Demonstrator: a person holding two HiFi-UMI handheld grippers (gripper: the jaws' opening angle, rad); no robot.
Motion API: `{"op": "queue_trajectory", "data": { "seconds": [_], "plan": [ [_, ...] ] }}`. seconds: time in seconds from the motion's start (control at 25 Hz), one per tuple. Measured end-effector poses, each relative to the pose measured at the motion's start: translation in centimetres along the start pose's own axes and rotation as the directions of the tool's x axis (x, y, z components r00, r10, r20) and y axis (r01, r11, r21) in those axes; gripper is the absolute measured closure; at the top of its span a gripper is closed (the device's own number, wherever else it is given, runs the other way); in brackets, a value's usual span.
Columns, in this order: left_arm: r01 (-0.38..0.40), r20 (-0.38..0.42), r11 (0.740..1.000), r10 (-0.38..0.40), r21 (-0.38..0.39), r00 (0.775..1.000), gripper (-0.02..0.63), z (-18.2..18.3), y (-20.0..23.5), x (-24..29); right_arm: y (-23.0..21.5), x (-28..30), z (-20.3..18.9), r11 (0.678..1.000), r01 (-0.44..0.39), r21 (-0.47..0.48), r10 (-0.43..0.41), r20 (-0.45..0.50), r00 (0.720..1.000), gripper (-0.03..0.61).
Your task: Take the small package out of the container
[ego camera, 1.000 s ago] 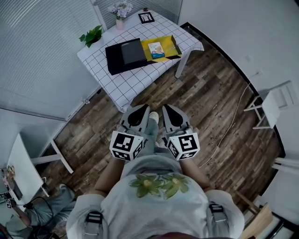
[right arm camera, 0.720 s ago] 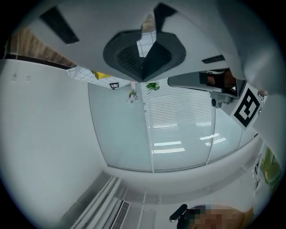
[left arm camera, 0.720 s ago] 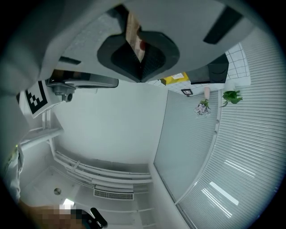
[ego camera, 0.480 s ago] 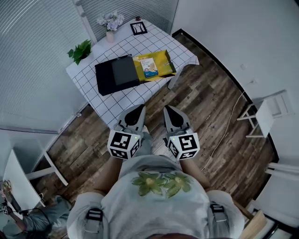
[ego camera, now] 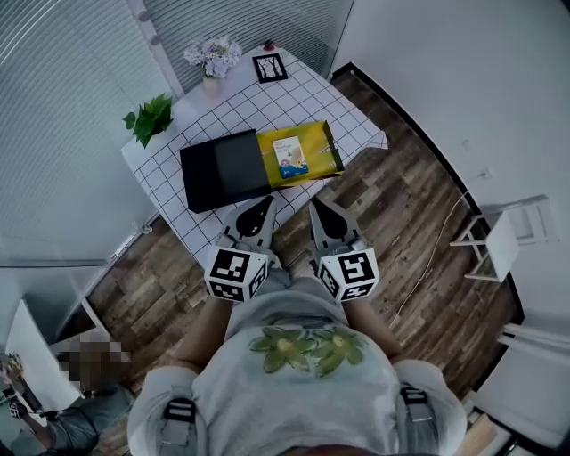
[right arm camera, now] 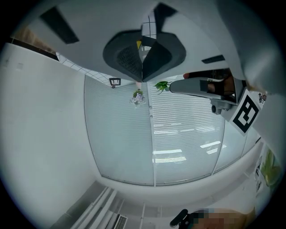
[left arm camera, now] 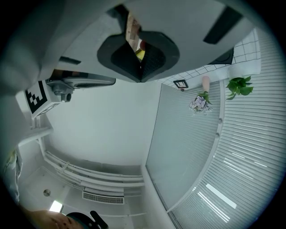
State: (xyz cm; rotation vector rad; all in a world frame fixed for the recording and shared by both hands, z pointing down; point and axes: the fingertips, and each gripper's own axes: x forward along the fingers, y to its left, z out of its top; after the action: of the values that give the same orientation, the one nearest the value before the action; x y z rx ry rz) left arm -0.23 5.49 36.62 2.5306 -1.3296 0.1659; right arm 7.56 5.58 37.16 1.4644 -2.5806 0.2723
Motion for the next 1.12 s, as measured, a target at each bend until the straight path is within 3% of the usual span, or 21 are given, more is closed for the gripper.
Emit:
{"op": "queue_trajectory", "data": {
  "seconds": [0.32,0.92,1.12],
  "plan": [
    [-0.01,0.005,1.0,0.01,0.003,1.0,0.607,0.4,2.5,2.7,-2.4,3.8,-0.3,1.0,0.013,0.019,-0.013,-0.033,0.999,0.571],
    [-0.066,-0.056,0.997,0.064,-0.031,0.996,0.607,-1.3,7.2,7.8,-5.0,10.3,-2.1,0.998,-0.057,0.04,0.061,-0.113,0.992,0.568],
    [-0.061,-0.097,0.998,0.058,-0.03,0.994,0.607,-1.6,9.4,10.3,-6.8,13.0,-2.5,0.997,-0.051,0.064,0.06,-0.146,0.987,0.5]
  ]
}}
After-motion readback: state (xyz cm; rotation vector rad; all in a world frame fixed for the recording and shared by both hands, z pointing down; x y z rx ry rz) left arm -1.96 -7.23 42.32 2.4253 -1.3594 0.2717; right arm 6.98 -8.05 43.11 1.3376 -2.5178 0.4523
